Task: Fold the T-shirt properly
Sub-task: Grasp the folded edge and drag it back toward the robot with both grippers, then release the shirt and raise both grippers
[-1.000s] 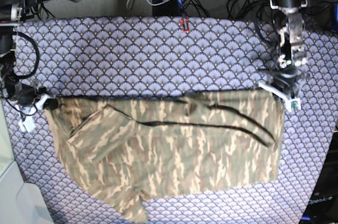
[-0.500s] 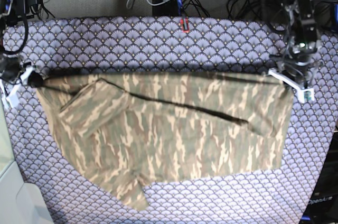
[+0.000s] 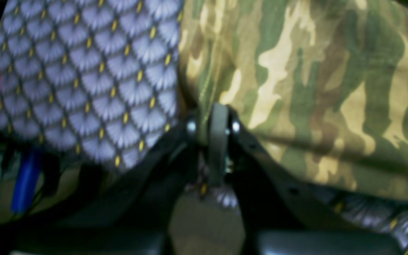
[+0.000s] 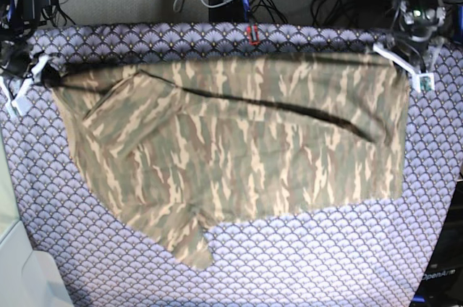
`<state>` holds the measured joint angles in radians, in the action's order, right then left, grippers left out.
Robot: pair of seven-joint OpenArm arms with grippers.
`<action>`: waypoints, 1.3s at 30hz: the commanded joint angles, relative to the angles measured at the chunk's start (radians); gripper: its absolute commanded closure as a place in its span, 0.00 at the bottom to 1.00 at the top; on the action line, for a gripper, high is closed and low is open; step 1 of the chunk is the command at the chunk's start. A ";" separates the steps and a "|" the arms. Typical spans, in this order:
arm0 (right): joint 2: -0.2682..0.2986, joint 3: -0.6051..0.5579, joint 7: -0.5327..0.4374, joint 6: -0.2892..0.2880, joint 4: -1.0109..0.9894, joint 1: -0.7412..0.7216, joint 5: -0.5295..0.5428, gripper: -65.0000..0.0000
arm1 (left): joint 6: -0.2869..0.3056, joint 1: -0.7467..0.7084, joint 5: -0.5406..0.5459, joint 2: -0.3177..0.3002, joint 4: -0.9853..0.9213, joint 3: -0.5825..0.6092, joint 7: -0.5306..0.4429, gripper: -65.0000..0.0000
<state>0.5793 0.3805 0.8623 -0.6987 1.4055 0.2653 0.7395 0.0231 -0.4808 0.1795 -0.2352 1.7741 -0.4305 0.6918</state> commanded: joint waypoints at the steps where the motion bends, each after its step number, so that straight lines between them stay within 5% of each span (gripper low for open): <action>1: 0.023 0.012 -0.015 0.001 0.014 0.007 0.013 1.00 | -0.010 -0.008 -0.015 -0.014 0.019 -0.009 -0.021 0.99; 19: -0.014 0.012 0.044 0.001 0.013 0.025 0.012 1.00 | -0.010 -0.016 -0.011 -0.014 0.008 -0.008 -0.010 0.98; 21: -0.014 0.012 0.059 0.001 0.014 0.022 0.013 0.94 | -0.010 -0.016 -0.010 -0.014 0.011 -0.004 -0.011 0.92; 28: -0.014 0.013 0.082 0.001 0.011 0.019 0.013 0.59 | -0.010 -0.016 -0.010 -0.013 0.020 -0.004 -0.017 0.44; 33: -0.009 0.140 0.113 0.001 0.007 0.022 -0.002 0.54 | -0.009 0.000 -0.008 -0.014 0.031 -0.009 -0.021 0.42; 39: 0.031 0.248 0.127 0.001 0.007 -0.036 -0.142 0.54 | -0.009 0.014 -0.008 -0.014 0.162 -0.009 -0.010 0.41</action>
<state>0.5823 0.6205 1.0119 -0.6979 1.3964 0.2413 0.5751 0.0200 -0.4648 0.1738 -0.2382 1.9198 -0.4320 0.7021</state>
